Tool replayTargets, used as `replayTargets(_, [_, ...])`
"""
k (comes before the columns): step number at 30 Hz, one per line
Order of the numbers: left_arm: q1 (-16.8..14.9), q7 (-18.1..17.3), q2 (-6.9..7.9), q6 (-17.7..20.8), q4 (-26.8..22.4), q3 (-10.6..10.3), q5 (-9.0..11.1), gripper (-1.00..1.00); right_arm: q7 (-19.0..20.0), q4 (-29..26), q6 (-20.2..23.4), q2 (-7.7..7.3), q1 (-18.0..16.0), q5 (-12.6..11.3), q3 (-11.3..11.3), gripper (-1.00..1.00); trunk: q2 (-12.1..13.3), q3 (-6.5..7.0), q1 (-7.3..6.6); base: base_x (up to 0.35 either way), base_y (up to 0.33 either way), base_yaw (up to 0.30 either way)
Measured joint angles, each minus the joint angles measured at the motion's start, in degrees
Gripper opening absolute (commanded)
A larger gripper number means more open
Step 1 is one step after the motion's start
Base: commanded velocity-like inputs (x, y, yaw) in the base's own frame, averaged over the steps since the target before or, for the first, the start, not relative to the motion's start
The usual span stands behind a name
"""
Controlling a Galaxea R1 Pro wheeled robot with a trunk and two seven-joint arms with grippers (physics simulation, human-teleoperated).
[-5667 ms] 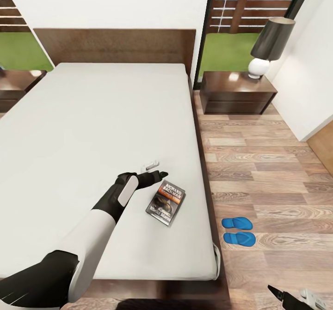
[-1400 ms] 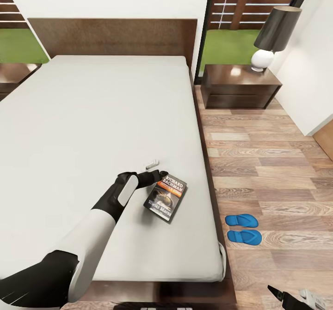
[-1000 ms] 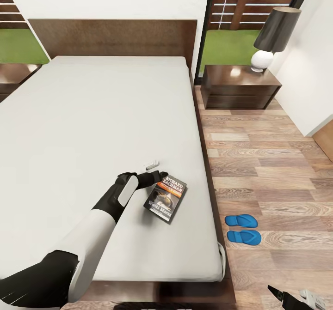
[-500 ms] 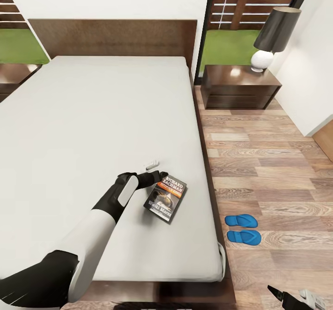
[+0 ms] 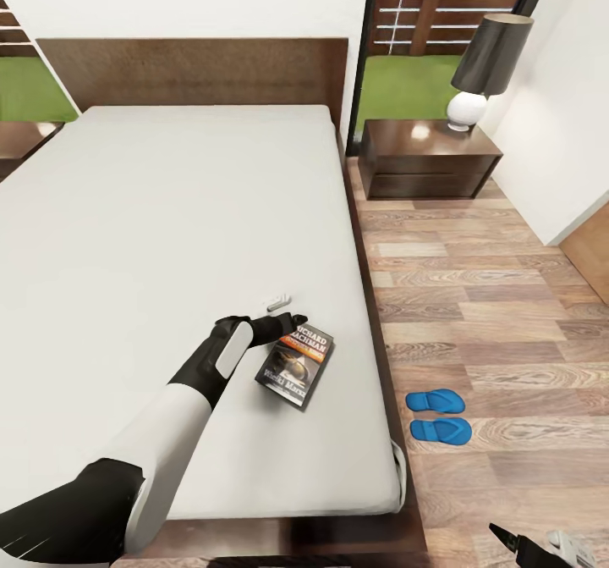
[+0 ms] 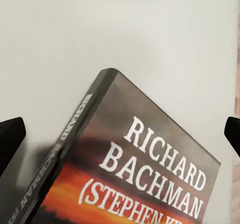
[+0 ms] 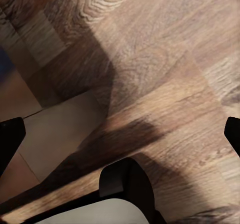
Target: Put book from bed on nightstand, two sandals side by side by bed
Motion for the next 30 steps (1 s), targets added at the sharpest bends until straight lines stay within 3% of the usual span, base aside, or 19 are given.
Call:
replayTargets(23, [0.0,0.0,0.0,0.0,0.0,0.0,0.0,1.0,0.0,0.0,0.0,0.01,0.0,0.0,0.0,1.0,0.0,0.0,0.0,0.0,0.0,-0.032])
replayTargets(30, [0.0,0.0,-0.01,0.0,0.0,0.0,0.0,1.0,0.0,-0.1,-0.1,0.02,0.0,0.0,0.0,1.0,0.0,0.04,0.0,0.0,0.0,-0.19])
